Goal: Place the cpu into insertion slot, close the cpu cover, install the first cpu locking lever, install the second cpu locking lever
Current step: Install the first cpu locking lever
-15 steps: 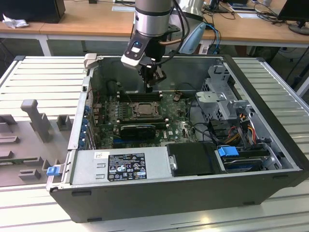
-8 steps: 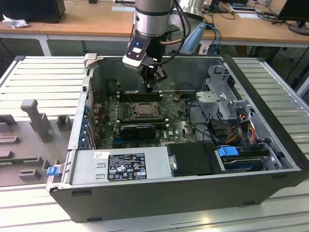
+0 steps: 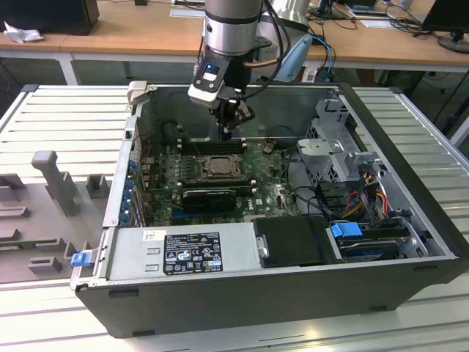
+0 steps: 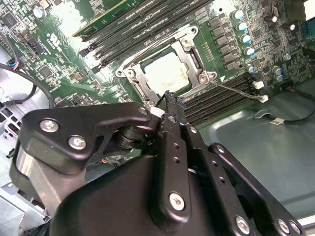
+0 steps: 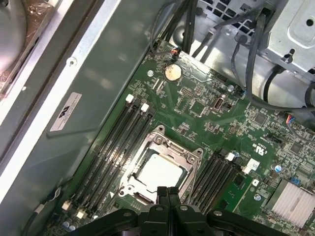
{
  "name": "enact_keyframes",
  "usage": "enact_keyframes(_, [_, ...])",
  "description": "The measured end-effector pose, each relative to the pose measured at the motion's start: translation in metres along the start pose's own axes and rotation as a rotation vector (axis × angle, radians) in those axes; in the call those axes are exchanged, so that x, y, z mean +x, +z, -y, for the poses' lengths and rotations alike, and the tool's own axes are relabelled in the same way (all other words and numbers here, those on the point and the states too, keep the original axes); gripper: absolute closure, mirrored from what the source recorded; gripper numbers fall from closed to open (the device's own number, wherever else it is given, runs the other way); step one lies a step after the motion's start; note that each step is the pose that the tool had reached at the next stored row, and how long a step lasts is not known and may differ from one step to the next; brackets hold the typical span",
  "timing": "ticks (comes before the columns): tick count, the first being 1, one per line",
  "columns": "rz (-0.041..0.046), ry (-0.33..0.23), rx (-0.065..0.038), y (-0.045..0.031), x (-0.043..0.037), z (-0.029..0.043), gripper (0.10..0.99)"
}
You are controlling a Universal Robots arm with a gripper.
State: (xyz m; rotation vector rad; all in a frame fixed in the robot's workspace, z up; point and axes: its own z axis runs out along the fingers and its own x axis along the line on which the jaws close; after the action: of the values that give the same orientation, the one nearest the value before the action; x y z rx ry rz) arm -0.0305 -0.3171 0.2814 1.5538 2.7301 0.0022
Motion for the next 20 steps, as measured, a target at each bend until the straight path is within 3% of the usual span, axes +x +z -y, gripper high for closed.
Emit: enact_keyframes(20, [-0.0001, -0.106, 0.0, 0.0, 0.0, 0.0, 0.98])
